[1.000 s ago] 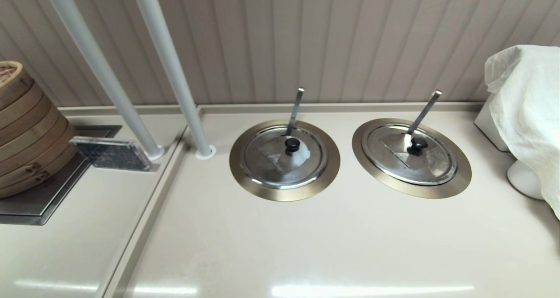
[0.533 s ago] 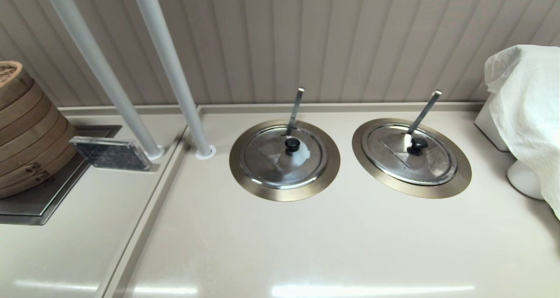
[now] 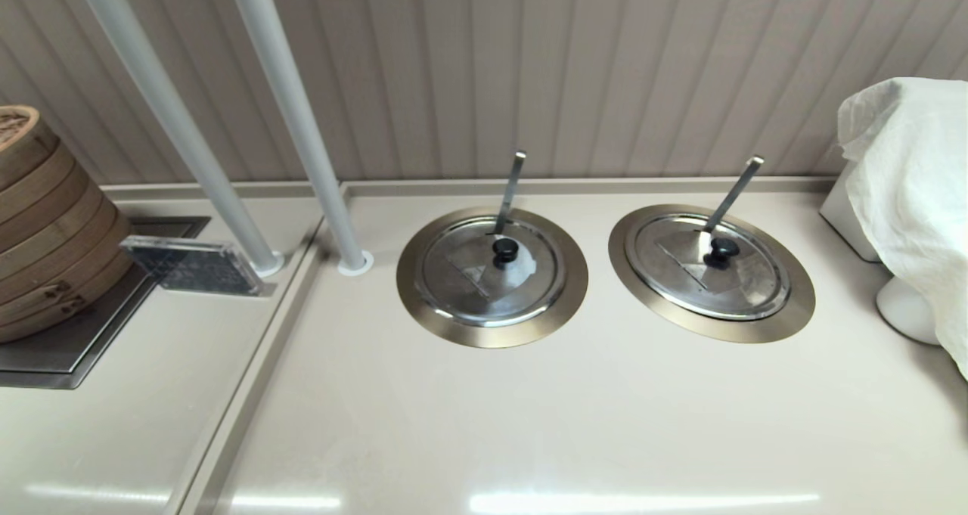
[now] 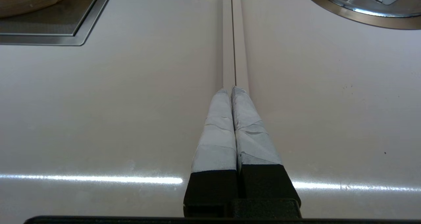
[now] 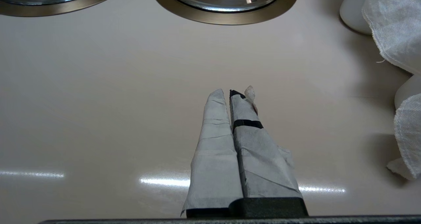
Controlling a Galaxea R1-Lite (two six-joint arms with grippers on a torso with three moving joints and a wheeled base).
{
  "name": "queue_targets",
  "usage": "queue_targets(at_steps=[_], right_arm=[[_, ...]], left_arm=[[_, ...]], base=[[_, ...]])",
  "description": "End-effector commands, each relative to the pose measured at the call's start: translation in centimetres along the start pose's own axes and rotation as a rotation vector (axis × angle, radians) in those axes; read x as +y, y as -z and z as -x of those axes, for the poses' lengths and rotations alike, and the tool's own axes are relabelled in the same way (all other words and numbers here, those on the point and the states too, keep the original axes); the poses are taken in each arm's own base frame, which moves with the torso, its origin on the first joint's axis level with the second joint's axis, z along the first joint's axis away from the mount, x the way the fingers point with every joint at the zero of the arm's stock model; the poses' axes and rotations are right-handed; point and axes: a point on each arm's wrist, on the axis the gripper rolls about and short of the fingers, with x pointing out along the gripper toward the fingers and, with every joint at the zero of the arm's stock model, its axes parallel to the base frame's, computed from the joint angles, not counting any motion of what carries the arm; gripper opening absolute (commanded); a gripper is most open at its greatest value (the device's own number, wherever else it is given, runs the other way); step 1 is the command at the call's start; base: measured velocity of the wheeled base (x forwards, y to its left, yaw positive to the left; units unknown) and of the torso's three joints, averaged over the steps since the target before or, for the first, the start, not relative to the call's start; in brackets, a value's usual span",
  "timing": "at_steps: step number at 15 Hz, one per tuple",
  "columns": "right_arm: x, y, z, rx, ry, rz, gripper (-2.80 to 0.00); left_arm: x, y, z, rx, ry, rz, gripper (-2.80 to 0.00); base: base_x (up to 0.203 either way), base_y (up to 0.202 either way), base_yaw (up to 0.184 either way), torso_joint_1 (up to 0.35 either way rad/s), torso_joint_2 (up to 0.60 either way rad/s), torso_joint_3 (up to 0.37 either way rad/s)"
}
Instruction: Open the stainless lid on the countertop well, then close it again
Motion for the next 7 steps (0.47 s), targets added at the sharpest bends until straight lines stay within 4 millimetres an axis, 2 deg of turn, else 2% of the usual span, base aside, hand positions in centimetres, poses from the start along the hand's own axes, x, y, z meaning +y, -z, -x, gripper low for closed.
queue_targets(at_steps=[1, 7], right_arm=[[0.00, -0.01, -0.02, 0.002, -0.001, -0.001, -2.80], [0.00, 0.00, -0.01, 0.002, 0.001, -0.010, -2.80]], left_arm=[[0.00, 0.00, 0.00, 0.000, -0.002, 0.000, -2.80], [0.00, 0.00, 0.00, 0.000, -0.001, 0.000, -2.80]], base=[[0.000, 0.000, 0.000, 0.000, 0.00, 0.000], [0.000, 0.000, 0.000, 0.000, 0.00, 0.000]])
